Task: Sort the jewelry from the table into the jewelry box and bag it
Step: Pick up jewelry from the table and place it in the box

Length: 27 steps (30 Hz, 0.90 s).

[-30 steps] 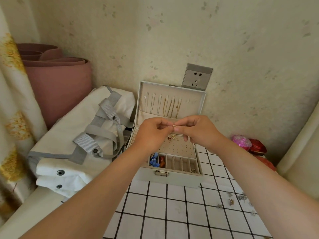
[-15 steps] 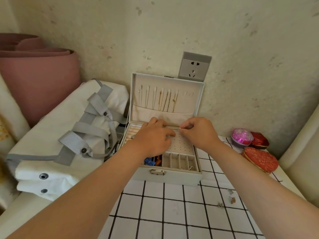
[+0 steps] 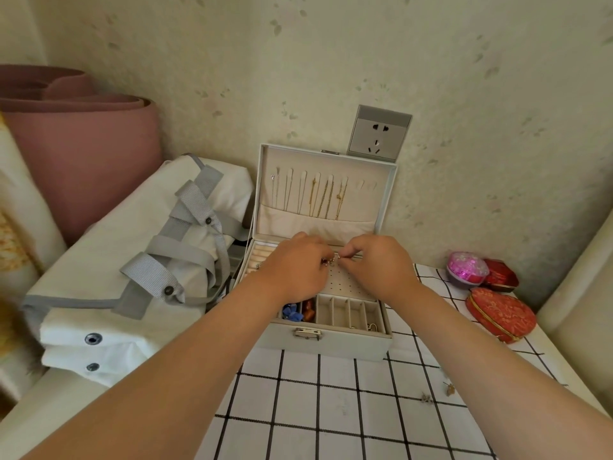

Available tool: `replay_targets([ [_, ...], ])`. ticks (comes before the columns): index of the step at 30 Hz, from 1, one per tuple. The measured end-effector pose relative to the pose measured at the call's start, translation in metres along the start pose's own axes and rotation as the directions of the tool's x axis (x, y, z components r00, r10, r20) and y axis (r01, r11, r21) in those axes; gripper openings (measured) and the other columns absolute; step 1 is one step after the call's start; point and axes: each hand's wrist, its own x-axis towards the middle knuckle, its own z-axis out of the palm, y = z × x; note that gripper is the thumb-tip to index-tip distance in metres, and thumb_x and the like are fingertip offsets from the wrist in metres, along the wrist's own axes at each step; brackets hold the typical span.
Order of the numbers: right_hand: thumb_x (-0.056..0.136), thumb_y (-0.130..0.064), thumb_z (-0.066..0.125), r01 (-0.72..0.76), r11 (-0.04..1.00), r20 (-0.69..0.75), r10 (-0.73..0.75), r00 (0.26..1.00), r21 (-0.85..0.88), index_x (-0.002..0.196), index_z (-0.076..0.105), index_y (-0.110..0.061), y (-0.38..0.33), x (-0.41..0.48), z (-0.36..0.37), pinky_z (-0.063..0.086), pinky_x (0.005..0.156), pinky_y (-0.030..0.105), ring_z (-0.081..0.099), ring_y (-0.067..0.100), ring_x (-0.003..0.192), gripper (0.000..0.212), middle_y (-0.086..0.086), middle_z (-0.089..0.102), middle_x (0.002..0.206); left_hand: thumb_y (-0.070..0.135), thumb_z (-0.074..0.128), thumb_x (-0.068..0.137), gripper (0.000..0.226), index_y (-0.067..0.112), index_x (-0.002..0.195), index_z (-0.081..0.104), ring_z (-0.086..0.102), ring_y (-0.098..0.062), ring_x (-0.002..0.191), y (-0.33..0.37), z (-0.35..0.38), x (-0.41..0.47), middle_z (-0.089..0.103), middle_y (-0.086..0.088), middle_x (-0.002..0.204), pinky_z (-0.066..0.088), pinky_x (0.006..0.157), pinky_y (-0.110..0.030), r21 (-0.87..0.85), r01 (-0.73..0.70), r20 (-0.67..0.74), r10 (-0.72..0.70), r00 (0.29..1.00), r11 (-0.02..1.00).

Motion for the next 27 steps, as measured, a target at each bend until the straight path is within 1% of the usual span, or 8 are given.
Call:
replay_targets([
  [5,0.086,-0.025,0.074,0.019,0.999,0.076,-0.022,0.997,0.039,0.090,0.078,-0.026,0.001,0.002,-0.002,0.054,0.086,0.034,0.065,0.010,0.093,0.005,-0.012,0.073,0.097,0.018,0.047,0.091,0.038,0.023,0.125,0.064,0.047,-0.019,0.113,0.000,0.002,0.000,0.061,0.004,0.121,0.043,0.097,-0.038,-0.026,-0.021,0.005,0.021,1.000,0.999],
  [8,0.085,-0.022,0.074,0.011,0.997,0.123,-0.021,0.992,0.081,0.092,0.077,-0.029,0.005,0.005,-0.005,0.055,0.087,0.031,0.065,0.004,0.090,0.009,-0.014,0.072,0.093,0.018,0.048,0.092,0.044,0.026,0.135,0.057,0.045,-0.018,0.118,0.000,0.002,0.001,0.060,0.004,0.124,0.041,0.099,-0.035,-0.052,-0.005,-0.009,0.004,1.000,0.999],
  [11,0.084,-0.021,0.073,0.007,0.996,0.122,-0.019,0.992,0.091,0.098,0.075,-0.029,0.007,0.005,-0.004,0.055,0.087,0.030,0.065,0.003,0.089,0.016,-0.014,0.070,0.093,0.021,0.049,0.092,0.051,0.029,0.142,0.049,0.042,-0.019,0.121,-0.001,0.003,0.001,0.056,0.002,0.130,0.040,0.100,-0.035,-0.037,-0.010,-0.004,0.010,1.000,0.999],
  [14,0.085,-0.026,0.072,-0.006,0.998,0.135,-0.002,0.991,0.059,0.100,0.074,-0.028,0.004,0.005,-0.002,0.054,0.084,0.030,0.063,0.006,0.091,0.015,-0.013,0.067,0.094,0.024,0.048,0.093,0.050,0.031,0.143,0.048,0.042,-0.019,0.119,-0.001,0.004,0.000,0.054,0.006,0.134,0.038,0.100,-0.037,-0.002,-0.020,0.013,0.020,1.000,1.000],
  [18,0.086,-0.029,0.072,0.006,1.000,0.123,-0.007,0.992,0.008,0.093,0.075,-0.028,0.001,0.005,-0.001,0.052,0.079,0.029,0.062,0.010,0.091,0.008,-0.011,0.063,0.093,0.026,0.048,0.092,0.047,0.030,0.139,0.052,0.043,-0.018,0.116,0.000,0.004,0.000,0.057,0.007,0.128,0.039,0.099,-0.037,-0.003,-0.023,0.005,0.023,1.000,1.000],
  [22,0.086,-0.031,0.074,-0.006,1.000,0.122,0.004,0.993,0.022,0.093,0.075,-0.027,0.001,0.004,-0.002,0.054,0.081,0.031,0.062,0.009,0.089,0.009,-0.011,0.063,0.092,0.027,0.048,0.093,0.047,0.031,0.140,0.050,0.043,-0.018,0.116,0.001,0.004,-0.001,0.058,0.006,0.127,0.039,0.099,-0.037,-0.003,-0.032,0.001,0.032,0.999,0.999],
  [25,0.085,-0.030,0.077,0.000,0.997,0.120,-0.010,0.993,0.080,0.103,0.075,-0.023,0.002,0.002,-0.008,0.046,0.078,0.013,0.058,0.002,0.088,0.019,-0.016,0.059,0.091,0.030,0.049,0.095,0.048,0.030,0.143,0.046,0.043,-0.018,0.116,0.004,0.003,-0.003,0.057,0.004,0.126,0.039,0.100,-0.037,0.008,-0.039,-0.021,0.039,0.999,0.999],
  [27,0.085,-0.025,0.077,-0.006,0.990,0.117,-0.011,0.993,0.144,0.102,0.075,-0.021,0.002,-0.002,-0.017,0.039,0.072,0.003,0.055,-0.006,0.083,0.017,-0.022,0.057,0.085,0.031,0.050,0.096,0.049,0.031,0.144,0.044,0.043,-0.018,0.117,0.009,0.002,-0.005,0.057,0.004,0.124,0.039,0.100,-0.036,-0.008,-0.053,-0.044,0.053,0.998,0.999],
])
